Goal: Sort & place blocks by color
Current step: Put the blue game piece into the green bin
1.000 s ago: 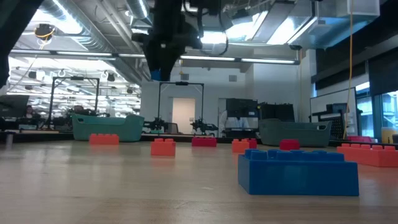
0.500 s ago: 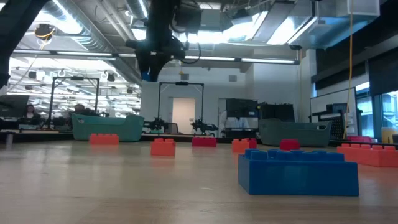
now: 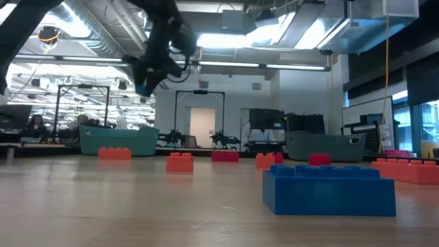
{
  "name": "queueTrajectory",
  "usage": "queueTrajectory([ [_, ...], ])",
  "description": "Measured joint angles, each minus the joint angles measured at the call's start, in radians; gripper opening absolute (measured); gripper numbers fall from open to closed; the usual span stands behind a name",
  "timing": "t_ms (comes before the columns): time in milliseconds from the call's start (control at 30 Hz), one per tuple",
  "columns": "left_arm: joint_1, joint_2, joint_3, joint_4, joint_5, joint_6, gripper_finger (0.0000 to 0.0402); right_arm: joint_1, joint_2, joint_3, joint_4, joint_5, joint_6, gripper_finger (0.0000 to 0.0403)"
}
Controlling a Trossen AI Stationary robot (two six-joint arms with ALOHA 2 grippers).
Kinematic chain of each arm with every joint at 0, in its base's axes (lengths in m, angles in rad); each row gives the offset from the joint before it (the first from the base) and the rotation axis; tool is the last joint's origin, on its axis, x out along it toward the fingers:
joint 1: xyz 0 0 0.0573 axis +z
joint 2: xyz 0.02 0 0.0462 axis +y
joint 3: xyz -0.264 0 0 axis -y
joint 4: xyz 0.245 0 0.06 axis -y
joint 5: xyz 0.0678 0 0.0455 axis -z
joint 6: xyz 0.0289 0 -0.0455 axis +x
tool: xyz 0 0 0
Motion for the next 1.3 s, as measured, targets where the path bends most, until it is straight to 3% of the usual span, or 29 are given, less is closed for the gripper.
queueTrajectory([
  [167, 0.091, 0.001, -0.062, 0.082, 0.069, 0.032, 0.0130, 0.000, 0.000, 0.000, 0.022, 0.000, 0.001, 0.0162],
  [533, 0.199, 0.002, -0.356, 0.466, 0.264, 0.058, 0.0130, 0.000, 0.000, 0.000, 0.026, 0.000, 0.004, 0.0162],
  [800, 0.236, 0.002, -0.511, 0.641, 0.273, 0.058, 0.0130, 0.000, 0.000, 0.000, 0.080, 0.000, 0.005, 0.0162],
  [1100, 0.246, 0.002, -0.549, 0.710, 0.268, 0.069, 0.0131, 0.000, 0.000, 0.000, 0.131, -0.023, 0.005, 0.0162],
  [1300, 0.237, 0.002, -0.549, 0.690, 0.268, 0.104, 0.0187, 0.000, 0.000, 0.000, 0.131, -0.023, 0.005, 0.0162],
])
